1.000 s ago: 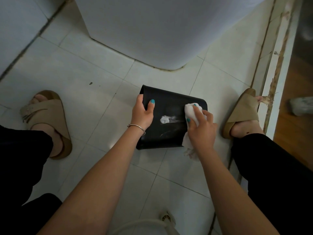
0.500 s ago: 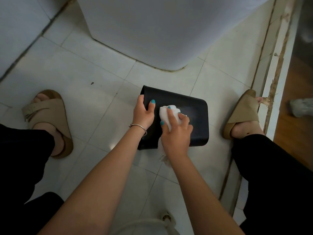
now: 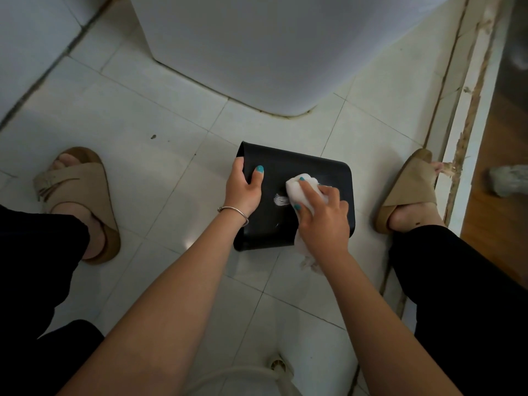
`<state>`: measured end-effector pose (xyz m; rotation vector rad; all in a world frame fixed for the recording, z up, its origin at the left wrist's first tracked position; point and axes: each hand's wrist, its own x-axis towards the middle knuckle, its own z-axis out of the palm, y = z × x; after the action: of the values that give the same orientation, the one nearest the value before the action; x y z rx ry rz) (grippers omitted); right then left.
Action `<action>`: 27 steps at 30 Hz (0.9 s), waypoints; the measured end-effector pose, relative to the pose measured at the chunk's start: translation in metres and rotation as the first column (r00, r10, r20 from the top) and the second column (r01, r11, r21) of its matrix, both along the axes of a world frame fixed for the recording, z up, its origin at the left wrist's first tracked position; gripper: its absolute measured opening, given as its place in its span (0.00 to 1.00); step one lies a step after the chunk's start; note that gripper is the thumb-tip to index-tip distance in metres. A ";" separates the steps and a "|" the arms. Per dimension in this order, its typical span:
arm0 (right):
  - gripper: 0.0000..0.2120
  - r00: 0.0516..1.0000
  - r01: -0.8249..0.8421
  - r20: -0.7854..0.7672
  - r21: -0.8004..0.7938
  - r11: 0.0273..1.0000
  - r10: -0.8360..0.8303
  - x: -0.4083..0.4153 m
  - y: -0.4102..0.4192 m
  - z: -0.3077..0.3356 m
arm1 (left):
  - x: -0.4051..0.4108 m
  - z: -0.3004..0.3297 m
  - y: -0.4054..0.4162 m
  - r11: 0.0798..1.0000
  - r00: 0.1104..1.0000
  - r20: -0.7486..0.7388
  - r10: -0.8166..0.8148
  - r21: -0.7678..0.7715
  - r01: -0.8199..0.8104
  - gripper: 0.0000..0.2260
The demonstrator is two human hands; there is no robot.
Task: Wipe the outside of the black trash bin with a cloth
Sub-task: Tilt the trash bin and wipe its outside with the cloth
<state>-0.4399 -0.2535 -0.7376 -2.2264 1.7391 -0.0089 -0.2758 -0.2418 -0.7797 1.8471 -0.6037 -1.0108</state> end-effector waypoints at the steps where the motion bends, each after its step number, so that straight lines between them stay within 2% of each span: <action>1: 0.23 0.999 0.033 0.002 0.004 0.999 -0.033 -0.005 -0.004 0.000 | 0.000 0.001 0.000 1.000 1.000 -0.004 0.002 -0.005 -0.002 0.15; 6: 0.22 0.972 0.226 0.052 0.021 0.974 -0.227 -0.028 -0.026 -0.001 | -0.002 0.003 0.001 1.000 1.000 0.009 0.015 -0.026 -0.015 0.16; 12: 0.23 0.940 0.338 0.040 0.025 0.941 -0.339 -0.001 -0.009 -0.002 | -0.005 0.002 0.002 0.998 0.999 0.000 0.048 -0.033 -0.048 0.15; 16: 0.25 0.964 0.264 0.014 0.049 0.963 -0.265 0.021 0.013 0.001 | -0.005 0.002 0.002 0.999 0.999 -0.003 0.050 -0.021 -0.050 0.15; 22: 0.26 0.989 0.112 0.090 0.048 0.992 -0.116 0.051 0.044 0.000 | -0.003 0.000 0.001 0.997 0.996 -0.045 0.075 -0.013 -0.075 0.10; 27: 0.26 0.992 0.051 0.110 0.044 0.998 -0.055 0.045 0.041 0.001 | -0.002 0.002 0.000 0.998 0.997 -0.060 0.054 -0.010 -0.055 0.09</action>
<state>-0.3948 -0.2124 -0.7370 -2.1081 1.7222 -0.1066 -0.2774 -0.2421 -0.7777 1.8072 -0.5196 -1.0212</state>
